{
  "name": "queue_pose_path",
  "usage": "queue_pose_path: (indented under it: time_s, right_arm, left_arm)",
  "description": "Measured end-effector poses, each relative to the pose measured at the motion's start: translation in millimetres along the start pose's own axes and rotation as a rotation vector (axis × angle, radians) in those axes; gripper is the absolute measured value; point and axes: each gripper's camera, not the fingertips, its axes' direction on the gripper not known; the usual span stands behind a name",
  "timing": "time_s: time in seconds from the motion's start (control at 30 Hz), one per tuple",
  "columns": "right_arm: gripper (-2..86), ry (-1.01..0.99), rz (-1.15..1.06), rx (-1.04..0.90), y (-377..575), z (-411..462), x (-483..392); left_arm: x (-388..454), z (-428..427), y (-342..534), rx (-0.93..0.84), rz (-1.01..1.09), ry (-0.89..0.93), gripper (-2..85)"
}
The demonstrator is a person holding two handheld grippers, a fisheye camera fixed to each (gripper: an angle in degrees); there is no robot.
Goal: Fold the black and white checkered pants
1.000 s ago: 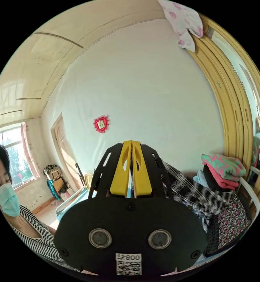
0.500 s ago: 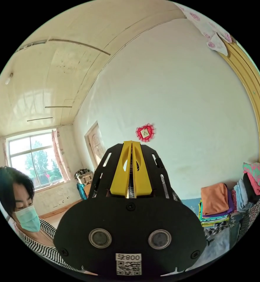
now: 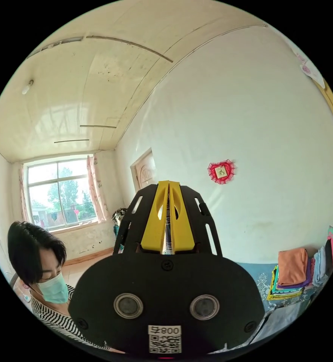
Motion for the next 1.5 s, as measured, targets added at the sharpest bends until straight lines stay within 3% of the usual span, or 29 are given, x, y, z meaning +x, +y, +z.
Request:
queue_pose_path:
  time_s: [0.17,0.43,0.83,1.07,1.33,1.5]
  right_arm:
    - [-0.1,-0.046,0.015,-0.025,16,10,11]
    - [-0.1,-0.065,0.069,-0.037,38,6,70]
    - [-0.1,0.001,0.165,0.005,62,-45,220]
    - [-0.1,0.113,0.31,0.007,103,-87,360]
    - [-0.1,0.25,0.734,-0.108,204,-81,577]
    - [-0.1,0.218,0.932,0.011,229,-60,705]
  left_arm:
    - [25,-10,9,-0.037,0.033,-0.065,12.5]
    - [52,-68,30,-0.029,0.042,-0.088,1.3]
    - [92,-218,34,0.173,0.056,-0.239,0.0]
    - [120,-308,21,0.281,0.132,-0.443,0.0]
    - [61,-312,-13,0.135,-0.026,-0.567,0.1]
    - [21,-319,-77,0.128,-0.117,-0.617,0.1]
